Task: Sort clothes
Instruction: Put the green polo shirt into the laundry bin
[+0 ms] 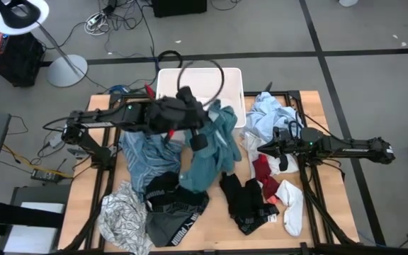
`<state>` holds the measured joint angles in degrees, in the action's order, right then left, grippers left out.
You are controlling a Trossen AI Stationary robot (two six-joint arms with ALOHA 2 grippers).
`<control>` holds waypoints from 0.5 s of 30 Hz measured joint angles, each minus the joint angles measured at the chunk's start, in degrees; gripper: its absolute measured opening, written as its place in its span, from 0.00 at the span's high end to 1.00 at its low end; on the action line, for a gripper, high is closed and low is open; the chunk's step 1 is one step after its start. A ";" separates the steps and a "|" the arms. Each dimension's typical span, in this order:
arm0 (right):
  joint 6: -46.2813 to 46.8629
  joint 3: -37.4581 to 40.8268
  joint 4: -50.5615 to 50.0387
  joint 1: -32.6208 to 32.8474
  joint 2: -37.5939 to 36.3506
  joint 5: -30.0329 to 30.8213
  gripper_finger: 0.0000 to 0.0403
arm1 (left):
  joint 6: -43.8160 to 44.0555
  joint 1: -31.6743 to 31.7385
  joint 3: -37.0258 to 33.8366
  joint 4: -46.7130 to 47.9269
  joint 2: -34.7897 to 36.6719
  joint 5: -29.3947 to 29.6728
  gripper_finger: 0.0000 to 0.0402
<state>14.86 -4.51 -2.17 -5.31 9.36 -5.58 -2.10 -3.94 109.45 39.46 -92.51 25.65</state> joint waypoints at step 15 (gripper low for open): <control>0.01 0.00 -0.03 -0.01 0.01 0.00 0.95 | -13.57 4.66 14.30 -11.10 0.04 6.58 0.99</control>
<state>14.87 -4.51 -2.20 -5.32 9.37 -5.58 -15.67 0.72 123.75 28.36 -92.47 32.23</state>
